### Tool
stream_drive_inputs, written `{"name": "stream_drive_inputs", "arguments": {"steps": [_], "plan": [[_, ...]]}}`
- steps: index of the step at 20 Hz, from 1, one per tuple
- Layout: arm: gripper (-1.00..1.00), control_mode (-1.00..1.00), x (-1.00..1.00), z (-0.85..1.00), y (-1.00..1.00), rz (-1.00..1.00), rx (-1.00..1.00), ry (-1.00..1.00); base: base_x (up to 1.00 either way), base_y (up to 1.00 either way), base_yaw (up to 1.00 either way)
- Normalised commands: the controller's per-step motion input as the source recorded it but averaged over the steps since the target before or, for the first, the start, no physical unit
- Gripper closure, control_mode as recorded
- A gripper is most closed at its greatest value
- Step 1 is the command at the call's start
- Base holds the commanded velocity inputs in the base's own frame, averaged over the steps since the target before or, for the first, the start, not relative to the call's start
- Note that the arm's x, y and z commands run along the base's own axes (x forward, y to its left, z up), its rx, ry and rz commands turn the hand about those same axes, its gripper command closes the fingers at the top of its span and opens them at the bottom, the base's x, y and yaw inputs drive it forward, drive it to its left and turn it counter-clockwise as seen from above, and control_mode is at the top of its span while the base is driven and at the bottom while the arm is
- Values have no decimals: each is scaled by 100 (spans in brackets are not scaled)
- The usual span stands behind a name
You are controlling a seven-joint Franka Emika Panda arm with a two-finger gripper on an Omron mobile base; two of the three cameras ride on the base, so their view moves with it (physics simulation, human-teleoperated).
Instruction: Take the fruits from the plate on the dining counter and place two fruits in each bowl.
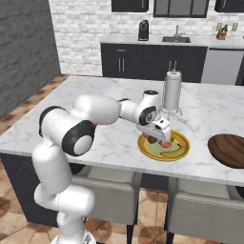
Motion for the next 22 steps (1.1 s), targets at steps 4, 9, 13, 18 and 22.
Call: {"name": "stream_drive_inputs", "arguments": {"steps": [4, 9, 13, 18, 22], "plan": [[-100, -100, 0, 0, -81, -1, 15, 0, 0, 0, 0], [-100, -100, 0, -4, -83, 0, 14, 0, 0, 0, 0], [-100, -100, 4, -24, -30, 0, 7, 0, 0, 0, 0], [-100, -100, 14, -31, 0, 0, 0, -1, 0, 0, 0], [-100, -100, 0, -26, 0, 0, 0, -1, 0, 0, 0]]}}
